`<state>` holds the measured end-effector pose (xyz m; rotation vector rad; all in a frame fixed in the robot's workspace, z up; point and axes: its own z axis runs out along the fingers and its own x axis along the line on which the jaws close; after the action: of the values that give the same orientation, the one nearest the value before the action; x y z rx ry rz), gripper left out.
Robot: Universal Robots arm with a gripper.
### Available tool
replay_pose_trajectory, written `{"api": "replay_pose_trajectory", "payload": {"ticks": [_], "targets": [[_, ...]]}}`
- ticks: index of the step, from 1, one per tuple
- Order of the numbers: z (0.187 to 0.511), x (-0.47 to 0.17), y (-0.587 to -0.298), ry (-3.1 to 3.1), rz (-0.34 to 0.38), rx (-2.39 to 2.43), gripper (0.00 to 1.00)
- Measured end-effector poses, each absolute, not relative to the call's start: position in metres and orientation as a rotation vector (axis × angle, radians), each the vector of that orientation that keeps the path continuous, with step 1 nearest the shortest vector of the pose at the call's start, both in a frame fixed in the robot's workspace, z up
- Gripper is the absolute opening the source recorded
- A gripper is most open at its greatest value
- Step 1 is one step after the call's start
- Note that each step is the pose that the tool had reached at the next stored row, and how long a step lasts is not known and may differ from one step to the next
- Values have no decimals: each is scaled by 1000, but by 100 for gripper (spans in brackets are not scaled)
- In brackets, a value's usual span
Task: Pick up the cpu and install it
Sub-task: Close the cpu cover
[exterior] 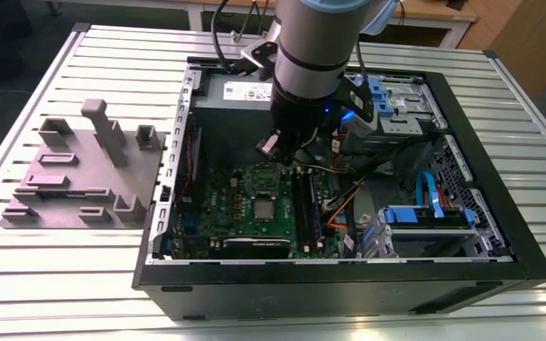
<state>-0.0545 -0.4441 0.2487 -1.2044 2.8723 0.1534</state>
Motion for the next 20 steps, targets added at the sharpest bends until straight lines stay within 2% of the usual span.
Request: {"api": "replay_pose_trajectory", "payload": {"ticks": [20], "targets": [[249,-55,-456,2867,164,-1208,10]]}}
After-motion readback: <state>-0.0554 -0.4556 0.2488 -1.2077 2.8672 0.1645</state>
